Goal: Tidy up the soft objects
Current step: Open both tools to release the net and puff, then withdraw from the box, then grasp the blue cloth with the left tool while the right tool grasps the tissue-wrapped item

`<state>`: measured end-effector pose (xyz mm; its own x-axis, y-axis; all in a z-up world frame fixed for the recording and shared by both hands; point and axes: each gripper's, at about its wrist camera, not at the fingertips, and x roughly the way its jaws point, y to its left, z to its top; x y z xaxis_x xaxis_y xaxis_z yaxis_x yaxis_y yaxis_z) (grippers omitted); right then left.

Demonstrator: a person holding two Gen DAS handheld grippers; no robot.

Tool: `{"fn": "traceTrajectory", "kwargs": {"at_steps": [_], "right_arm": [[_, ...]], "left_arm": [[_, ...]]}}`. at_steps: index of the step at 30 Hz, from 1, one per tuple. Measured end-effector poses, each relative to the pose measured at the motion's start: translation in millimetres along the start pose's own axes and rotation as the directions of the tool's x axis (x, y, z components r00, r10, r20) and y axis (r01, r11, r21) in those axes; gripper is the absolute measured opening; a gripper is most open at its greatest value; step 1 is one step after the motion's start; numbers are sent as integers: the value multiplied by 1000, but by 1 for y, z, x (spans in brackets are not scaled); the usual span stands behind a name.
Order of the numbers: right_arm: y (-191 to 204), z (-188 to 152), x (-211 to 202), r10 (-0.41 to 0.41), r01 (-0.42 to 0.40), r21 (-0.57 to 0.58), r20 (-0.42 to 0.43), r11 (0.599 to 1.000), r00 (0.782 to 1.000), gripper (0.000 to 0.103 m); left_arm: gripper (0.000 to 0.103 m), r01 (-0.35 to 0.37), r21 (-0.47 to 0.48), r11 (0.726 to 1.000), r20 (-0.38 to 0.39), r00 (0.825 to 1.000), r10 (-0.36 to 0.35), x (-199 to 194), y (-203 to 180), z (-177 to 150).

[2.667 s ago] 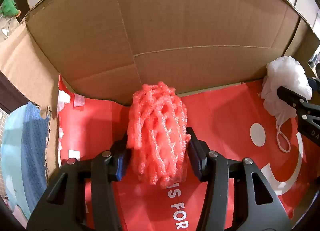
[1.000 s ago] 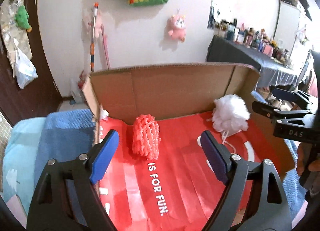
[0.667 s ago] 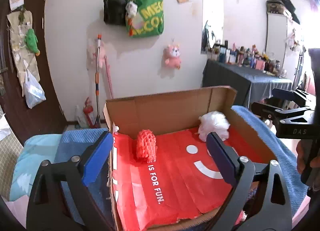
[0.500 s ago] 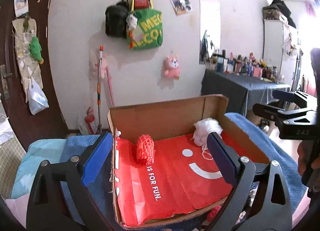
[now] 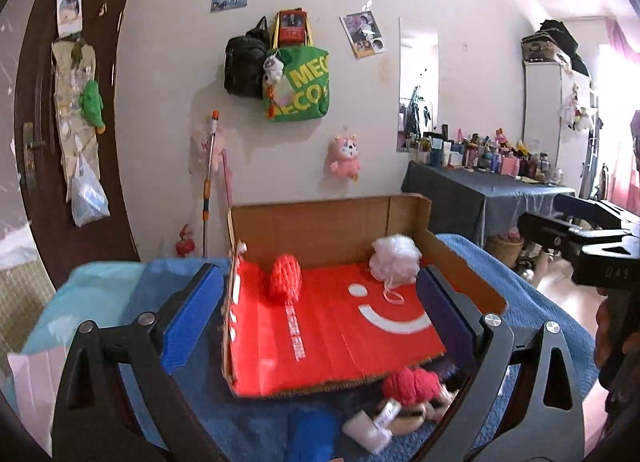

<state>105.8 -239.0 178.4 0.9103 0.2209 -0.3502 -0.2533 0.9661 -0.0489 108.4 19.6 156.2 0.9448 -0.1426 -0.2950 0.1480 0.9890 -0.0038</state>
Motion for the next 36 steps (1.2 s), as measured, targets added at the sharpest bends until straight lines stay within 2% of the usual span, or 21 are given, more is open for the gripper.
{"fn": "traceTrajectory", "kwargs": {"at_steps": [11,28,30,36], "right_arm": [[5,-51,-35,-72,72,14,39,997,997,103],[19,-139,-50,-89,89,26,-9,996,996,103],[23,-146,-49,-105,105,13,-12,994,994,103],[28,-162,-39,-89,91,24,-64,996,994,103]], "left_arm": [[99,-23,-13,1000,-52,998,23,-21,-13,-59],[99,-14,-34,999,-91,996,11,-31,-19,-115],[99,-15,-40,999,-98,995,11,-31,-19,-121],[99,-15,-44,999,-142,990,8,-24,-19,-139]]}}
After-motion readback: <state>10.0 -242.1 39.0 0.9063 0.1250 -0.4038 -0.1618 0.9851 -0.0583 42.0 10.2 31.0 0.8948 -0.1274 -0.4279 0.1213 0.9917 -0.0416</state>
